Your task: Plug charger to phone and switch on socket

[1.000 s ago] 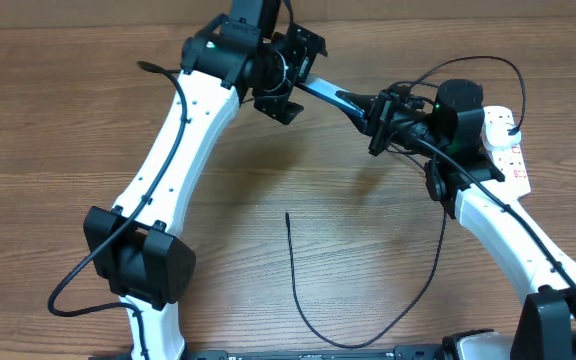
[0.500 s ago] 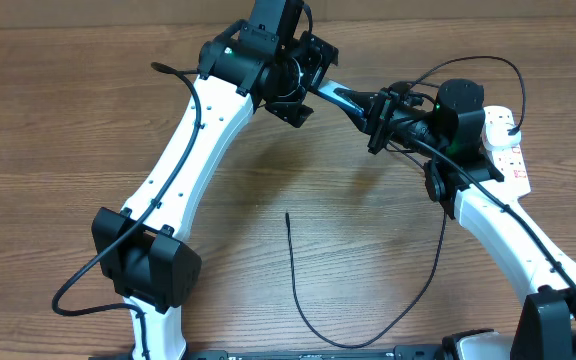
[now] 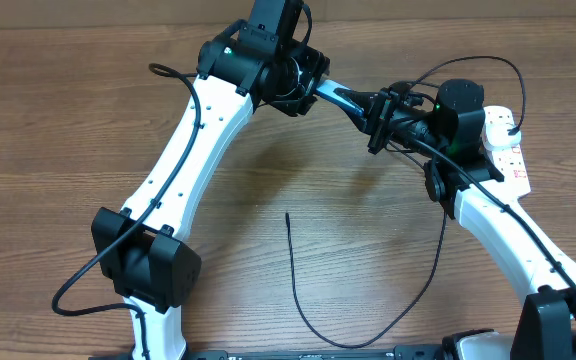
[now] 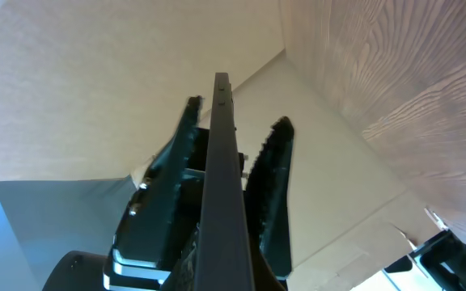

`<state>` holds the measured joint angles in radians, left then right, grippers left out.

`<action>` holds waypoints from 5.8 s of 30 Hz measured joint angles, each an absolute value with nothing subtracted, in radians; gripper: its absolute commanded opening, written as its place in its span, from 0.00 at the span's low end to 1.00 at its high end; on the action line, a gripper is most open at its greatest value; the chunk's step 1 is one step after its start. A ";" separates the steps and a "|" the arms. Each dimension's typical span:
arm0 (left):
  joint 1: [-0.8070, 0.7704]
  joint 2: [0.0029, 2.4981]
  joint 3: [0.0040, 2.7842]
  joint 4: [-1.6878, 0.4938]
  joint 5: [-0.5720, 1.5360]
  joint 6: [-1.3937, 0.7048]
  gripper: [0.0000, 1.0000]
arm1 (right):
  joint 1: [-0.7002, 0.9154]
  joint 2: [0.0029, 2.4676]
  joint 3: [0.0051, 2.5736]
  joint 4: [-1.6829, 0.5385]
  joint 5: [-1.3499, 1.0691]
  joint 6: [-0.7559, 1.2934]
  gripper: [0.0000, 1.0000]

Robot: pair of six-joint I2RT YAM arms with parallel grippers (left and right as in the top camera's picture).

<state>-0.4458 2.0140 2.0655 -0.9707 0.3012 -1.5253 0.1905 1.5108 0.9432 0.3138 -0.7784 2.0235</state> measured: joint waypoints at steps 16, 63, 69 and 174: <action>-0.446 2.014 2.065 -0.955 0.298 -1.539 0.14 | 0.189 1.511 0.943 0.311 -0.778 2.023 0.04; -0.446 2.014 2.065 -0.844 0.314 -1.481 0.04 | 0.184 1.511 0.950 0.357 -0.714 2.024 0.09; -0.446 2.014 2.065 -0.847 0.309 -1.454 0.04 | 0.188 1.511 0.950 0.367 -0.715 2.024 0.29; 0.039 2.032 2.065 -1.002 0.995 -0.410 0.04 | 0.839 1.911 1.221 -0.802 0.060 0.548 0.79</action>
